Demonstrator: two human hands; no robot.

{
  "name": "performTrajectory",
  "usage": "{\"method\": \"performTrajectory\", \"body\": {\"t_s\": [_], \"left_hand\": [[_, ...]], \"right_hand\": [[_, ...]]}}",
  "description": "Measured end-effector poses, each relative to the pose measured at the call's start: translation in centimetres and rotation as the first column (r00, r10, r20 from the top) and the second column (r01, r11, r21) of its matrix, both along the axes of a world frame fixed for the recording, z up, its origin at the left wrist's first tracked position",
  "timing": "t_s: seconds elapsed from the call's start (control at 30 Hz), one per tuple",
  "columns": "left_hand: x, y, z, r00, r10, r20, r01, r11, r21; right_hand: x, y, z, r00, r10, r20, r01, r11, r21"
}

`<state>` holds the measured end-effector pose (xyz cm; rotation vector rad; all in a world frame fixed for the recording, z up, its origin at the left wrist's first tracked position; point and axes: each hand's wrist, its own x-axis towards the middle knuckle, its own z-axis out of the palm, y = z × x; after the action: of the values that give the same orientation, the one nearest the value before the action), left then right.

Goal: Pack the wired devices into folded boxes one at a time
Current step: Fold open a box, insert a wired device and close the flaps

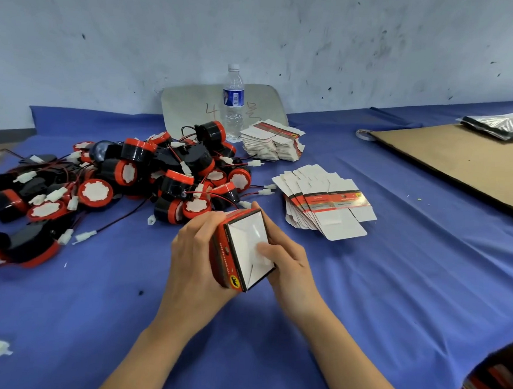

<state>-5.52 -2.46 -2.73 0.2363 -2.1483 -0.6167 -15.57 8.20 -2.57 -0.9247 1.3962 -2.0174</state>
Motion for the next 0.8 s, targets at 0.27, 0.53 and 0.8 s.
{"method": "performTrajectory", "body": {"t_s": [0.27,0.53,0.8], "left_hand": [[0.1,-1.2,-0.1,0.985,-0.149,0.086,0.13,0.971,0.201],[0.2,-1.8,-1.3,0.964,-0.144,0.222,0.068,0.946,0.317],[-0.2,-1.6,-1.0,0.979,-0.199,0.047,0.128,0.777,0.617]], "right_hand": [[-0.8,0.9,0.6,0.985,0.14,0.105,-0.131,0.988,-0.085],[0.2,1.0,1.2,0.995,0.048,-0.09,-0.046,0.999,0.029],[-0.1,0.4,-0.4,0.728,-0.116,-0.676,0.291,0.945,0.15]]}}
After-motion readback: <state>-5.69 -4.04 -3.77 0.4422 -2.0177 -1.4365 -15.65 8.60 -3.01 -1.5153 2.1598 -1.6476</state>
